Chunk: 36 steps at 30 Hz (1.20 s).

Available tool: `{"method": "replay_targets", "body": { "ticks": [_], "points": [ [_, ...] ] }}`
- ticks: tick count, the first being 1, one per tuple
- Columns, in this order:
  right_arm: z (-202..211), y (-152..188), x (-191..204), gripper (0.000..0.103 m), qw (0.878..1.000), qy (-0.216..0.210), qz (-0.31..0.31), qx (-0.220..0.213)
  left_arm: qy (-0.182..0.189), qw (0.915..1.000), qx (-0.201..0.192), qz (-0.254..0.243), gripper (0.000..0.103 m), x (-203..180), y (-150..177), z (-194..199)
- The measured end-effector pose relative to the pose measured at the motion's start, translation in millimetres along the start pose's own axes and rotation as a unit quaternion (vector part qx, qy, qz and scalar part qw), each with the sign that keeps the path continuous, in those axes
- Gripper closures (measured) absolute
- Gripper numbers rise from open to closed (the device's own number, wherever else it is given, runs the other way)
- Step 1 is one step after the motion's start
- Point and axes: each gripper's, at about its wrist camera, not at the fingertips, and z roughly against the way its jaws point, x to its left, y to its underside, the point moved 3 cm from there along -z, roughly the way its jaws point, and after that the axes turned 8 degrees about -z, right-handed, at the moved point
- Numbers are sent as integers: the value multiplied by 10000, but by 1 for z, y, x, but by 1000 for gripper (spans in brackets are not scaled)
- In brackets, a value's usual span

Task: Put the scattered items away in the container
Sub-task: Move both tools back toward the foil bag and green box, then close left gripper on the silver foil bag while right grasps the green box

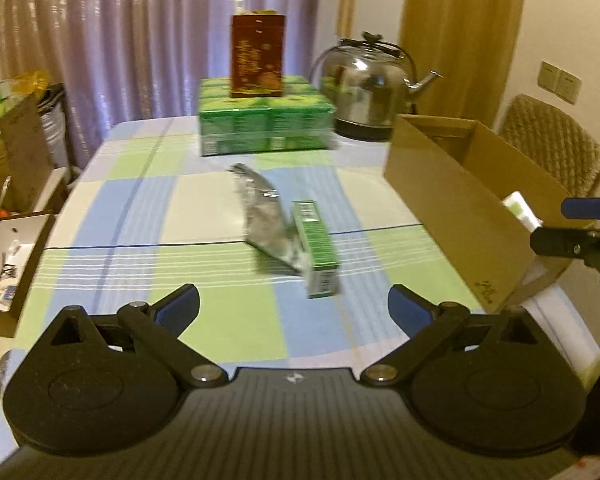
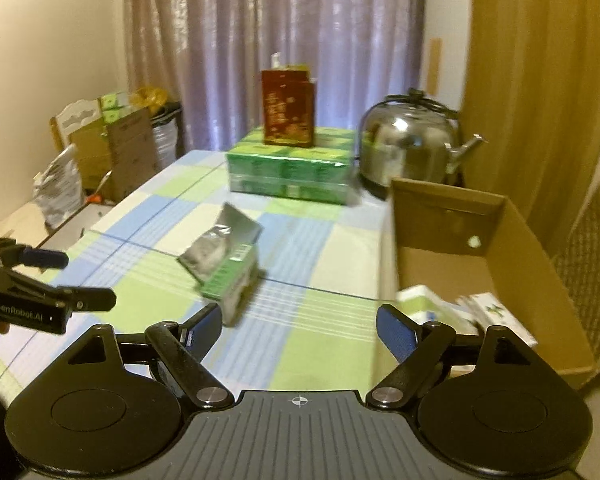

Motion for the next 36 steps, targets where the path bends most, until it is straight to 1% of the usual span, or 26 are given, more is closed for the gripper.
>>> {"method": "replay_targets", "body": {
  "ticks": [7,15,21,25,28,30,32,33,36],
  "points": [
    [-33,3,23,21,9992,-165,191,309,-190,9998,101,13,3,25,2,-4],
    [-79,4,38,21,9971,-339,269,625,-236,9992,290,166,3,49,4,-31],
    [-129,3,42,21,9949,-453,-13,904,-273,9988,386,119,3,62,2,-61],
    [-163,-1,44,21,9937,-483,-152,999,-295,9987,392,166,3,73,0,-81],
    [-185,-6,46,26,9931,-511,-181,1038,-299,9987,374,162,3,79,-3,-95],
    [-198,-8,46,31,9929,-498,-145,1073,-290,9989,347,156,3,82,-4,-104],
    [-208,-8,45,35,9929,-466,-121,1092,-261,9991,316,143,3,84,-6,-112],
    [-212,-8,43,39,9926,-463,-132,1112,-241,9992,296,127,3,85,-7,-116],
    [-222,-6,39,46,9916,-480,-201,1187,-153,9994,284,130,3,85,-13,-129]
  ]
}}
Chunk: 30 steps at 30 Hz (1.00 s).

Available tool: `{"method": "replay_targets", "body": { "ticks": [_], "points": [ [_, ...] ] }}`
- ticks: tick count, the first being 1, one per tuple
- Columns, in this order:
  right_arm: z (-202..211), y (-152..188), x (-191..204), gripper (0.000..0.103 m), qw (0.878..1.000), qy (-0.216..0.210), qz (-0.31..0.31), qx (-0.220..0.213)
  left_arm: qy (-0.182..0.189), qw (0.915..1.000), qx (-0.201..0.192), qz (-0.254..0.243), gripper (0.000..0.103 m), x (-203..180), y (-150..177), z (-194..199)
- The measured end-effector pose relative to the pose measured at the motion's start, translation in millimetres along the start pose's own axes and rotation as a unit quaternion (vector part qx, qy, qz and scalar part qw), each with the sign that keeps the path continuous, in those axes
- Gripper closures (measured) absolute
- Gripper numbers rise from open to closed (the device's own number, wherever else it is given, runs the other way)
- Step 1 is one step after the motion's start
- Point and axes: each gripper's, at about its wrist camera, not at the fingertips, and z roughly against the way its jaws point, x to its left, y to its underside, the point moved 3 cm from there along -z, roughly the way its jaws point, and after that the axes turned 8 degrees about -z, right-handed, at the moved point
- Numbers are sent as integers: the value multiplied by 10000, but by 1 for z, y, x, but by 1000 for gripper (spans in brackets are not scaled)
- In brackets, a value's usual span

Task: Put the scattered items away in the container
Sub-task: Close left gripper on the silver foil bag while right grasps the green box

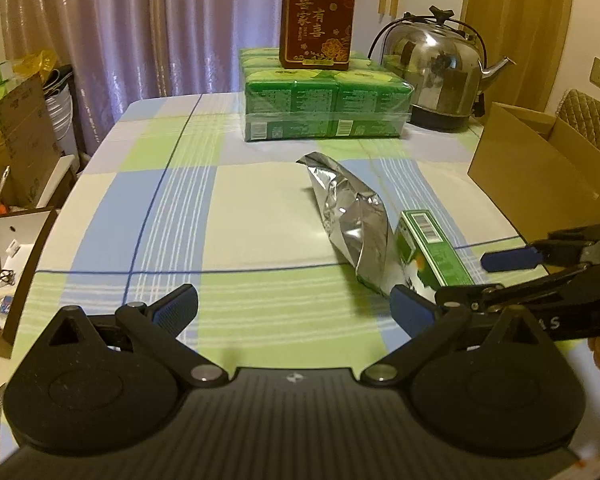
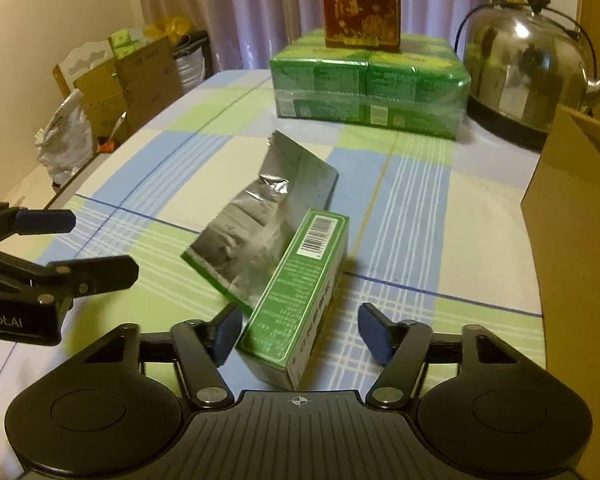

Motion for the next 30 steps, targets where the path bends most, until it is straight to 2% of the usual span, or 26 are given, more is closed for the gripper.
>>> {"method": "replay_targets", "body": {
  "ticks": [4,6,9,16,18,19,21,23,26,30],
  "points": [
    [-10,1,-2,57,9999,-72,26,108,186,9998,-16,-46,3,-6,-11,-17],
    [-14,2,-3,66,9999,-69,78,136,287,9996,7,-86,3,-11,-16,-26],
    [-13,2,-7,76,9998,133,153,62,398,9990,88,-188,8,-20,-22,-40],
    [-4,3,-24,76,9991,354,224,-91,520,9980,310,-157,26,-30,-29,-70],
    [-3,3,-26,76,9990,367,219,-95,515,9980,357,-24,26,-28,-32,-76],
    [-3,3,-26,76,9990,371,211,-93,526,9979,380,56,30,-27,-33,-79],
    [-2,2,-27,76,9991,380,173,-92,558,9973,439,174,45,-25,-36,-82],
    [0,2,-29,76,9992,376,132,-79,641,9963,539,201,69,-25,-37,-83],
    [6,3,-30,76,9993,363,86,-65,698,9954,651,6,75,-30,-37,-77],
    [21,9,-30,76,9994,338,12,-60,834,9932,806,-142,78,-36,-31,-58]
  ]
}}
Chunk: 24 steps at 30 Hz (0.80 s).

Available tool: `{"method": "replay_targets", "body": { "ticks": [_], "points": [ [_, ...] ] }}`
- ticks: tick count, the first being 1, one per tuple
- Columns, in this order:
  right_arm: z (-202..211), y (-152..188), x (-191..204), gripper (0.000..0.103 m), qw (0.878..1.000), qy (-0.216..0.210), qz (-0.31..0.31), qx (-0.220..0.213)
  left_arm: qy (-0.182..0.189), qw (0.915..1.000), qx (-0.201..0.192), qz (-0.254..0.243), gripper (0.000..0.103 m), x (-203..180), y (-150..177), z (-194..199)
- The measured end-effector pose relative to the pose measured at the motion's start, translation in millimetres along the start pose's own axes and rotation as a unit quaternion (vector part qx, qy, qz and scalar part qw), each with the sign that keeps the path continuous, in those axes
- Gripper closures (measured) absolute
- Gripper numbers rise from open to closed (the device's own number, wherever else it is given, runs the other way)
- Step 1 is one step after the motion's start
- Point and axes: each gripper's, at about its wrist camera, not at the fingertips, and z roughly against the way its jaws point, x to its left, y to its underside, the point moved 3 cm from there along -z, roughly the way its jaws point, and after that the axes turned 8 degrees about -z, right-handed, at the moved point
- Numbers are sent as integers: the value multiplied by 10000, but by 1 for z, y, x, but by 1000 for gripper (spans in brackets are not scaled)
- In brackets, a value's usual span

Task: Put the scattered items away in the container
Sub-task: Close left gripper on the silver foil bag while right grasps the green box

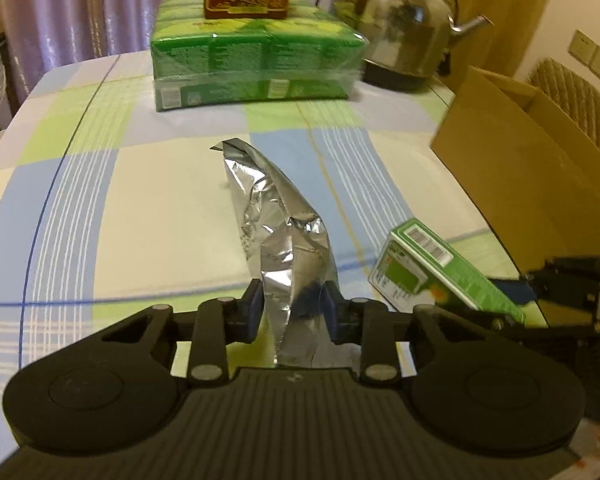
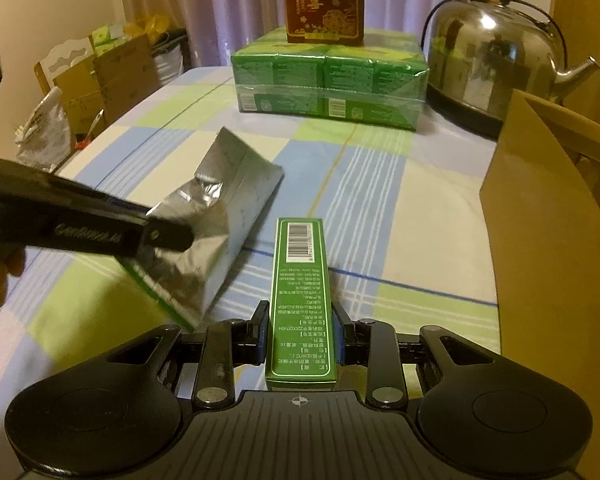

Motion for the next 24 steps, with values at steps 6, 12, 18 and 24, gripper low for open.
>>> {"method": "replay_targets", "body": {
  "ticks": [6,12,18,24],
  "points": [
    [30,20,3,76,9999,-80,-78,64,200,9992,276,-190,81,-19,36,38],
    [54,44,3,76,9995,-166,-208,148,262,9978,531,-304,81,-36,71,74],
    [63,57,0,68,9996,-125,-218,136,45,9987,436,-247,68,-37,68,93],
    [58,56,-2,54,9995,-144,-24,292,-88,9989,315,-336,43,-37,46,91]
  ]
}}
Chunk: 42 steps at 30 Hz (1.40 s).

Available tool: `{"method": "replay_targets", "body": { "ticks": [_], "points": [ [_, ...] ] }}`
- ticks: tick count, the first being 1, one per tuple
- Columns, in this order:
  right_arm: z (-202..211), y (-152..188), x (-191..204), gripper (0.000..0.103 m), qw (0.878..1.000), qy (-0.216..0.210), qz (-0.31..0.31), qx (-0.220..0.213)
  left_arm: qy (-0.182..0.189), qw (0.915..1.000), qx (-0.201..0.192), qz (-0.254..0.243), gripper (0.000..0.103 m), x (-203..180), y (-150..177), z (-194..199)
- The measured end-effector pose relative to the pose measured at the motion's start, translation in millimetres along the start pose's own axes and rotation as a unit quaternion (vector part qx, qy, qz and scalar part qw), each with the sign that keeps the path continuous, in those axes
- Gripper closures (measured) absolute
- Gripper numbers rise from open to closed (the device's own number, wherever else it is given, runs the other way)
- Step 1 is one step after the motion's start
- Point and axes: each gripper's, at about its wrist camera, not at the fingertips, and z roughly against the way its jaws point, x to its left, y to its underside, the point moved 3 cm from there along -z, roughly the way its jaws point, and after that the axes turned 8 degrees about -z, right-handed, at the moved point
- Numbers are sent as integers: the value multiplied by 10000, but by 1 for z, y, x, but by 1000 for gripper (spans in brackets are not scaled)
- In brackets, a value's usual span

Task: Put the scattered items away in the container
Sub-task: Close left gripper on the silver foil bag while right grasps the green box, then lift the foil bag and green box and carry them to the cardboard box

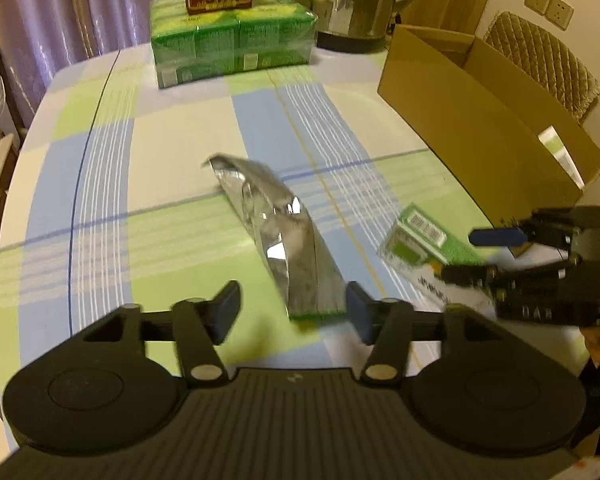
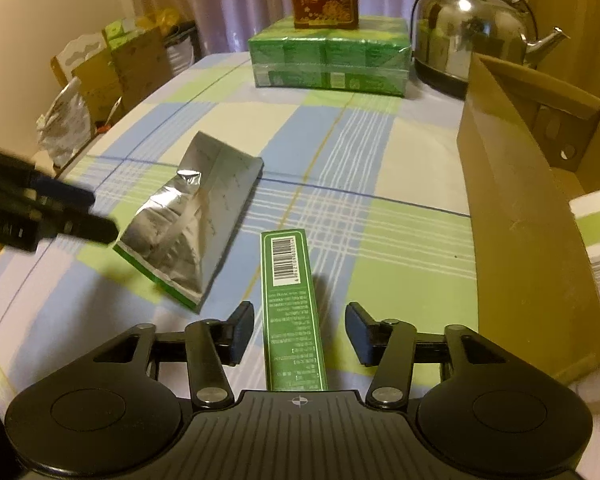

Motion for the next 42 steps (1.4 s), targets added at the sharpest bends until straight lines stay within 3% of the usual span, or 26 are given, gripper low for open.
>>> {"method": "replay_targets", "body": {
  "ticks": [7,13,15,21,27,34,42],
  "points": [
    [-21,-10,8,53,9979,-101,458,457,117,9989,334,292,39,7,-19,-41],
    [-38,-18,4,56,9966,-93,556,593,181,9970,605,438,39,16,-32,-73],
    [-42,-21,2,75,9963,-115,555,644,278,9956,719,540,39,20,-36,-83],
    [-45,-31,-7,76,9979,-49,392,510,433,9914,1029,678,39,24,-47,-110],
    [-45,-35,-16,76,9985,-27,273,479,404,9893,1327,441,41,17,-51,-128],
    [-32,-28,-17,76,9989,-106,119,448,381,9901,1354,15,63,5,-48,-116],
    [-2,3,-9,76,9987,-168,98,480,672,9834,1598,-542,65,-35,-5,-73]
  ]
}}
